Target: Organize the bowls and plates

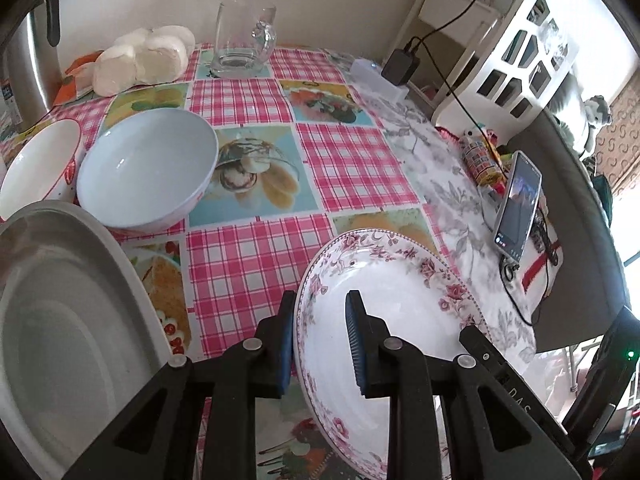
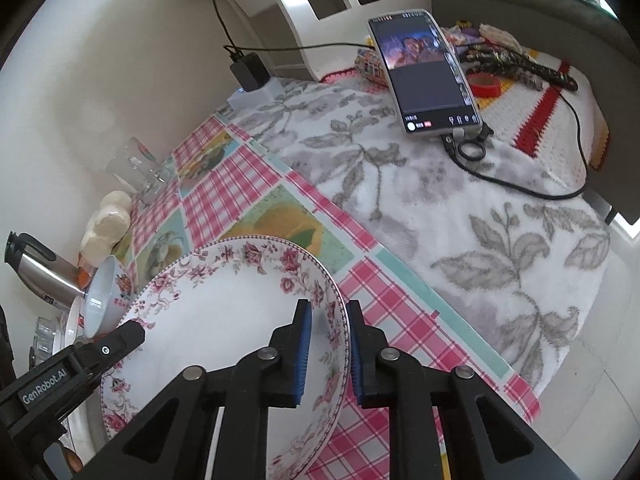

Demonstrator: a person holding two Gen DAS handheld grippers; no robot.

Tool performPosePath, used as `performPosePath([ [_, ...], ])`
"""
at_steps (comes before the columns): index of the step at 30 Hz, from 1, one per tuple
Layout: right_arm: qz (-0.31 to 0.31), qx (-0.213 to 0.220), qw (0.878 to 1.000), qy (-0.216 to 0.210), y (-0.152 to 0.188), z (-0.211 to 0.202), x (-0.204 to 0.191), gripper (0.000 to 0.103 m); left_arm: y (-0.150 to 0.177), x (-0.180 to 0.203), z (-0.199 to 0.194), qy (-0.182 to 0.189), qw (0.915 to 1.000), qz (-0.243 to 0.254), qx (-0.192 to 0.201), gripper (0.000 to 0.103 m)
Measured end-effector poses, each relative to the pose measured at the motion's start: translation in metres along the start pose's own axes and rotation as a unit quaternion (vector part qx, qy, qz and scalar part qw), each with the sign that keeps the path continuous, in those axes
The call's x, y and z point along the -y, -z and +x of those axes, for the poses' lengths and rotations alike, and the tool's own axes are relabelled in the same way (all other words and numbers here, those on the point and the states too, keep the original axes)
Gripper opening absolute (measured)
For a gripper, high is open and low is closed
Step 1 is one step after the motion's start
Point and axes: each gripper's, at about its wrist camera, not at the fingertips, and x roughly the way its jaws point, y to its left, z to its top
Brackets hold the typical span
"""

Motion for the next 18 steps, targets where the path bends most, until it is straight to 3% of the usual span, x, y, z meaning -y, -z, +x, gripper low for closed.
performPosePath([
  [18,-0.037,0.043,0.998,-0.013,0.012,-0.033,-0.051,0.019,-0.005,-0.04,-0.051,0.022,0.9985,-0.028,0.041,0.025],
])
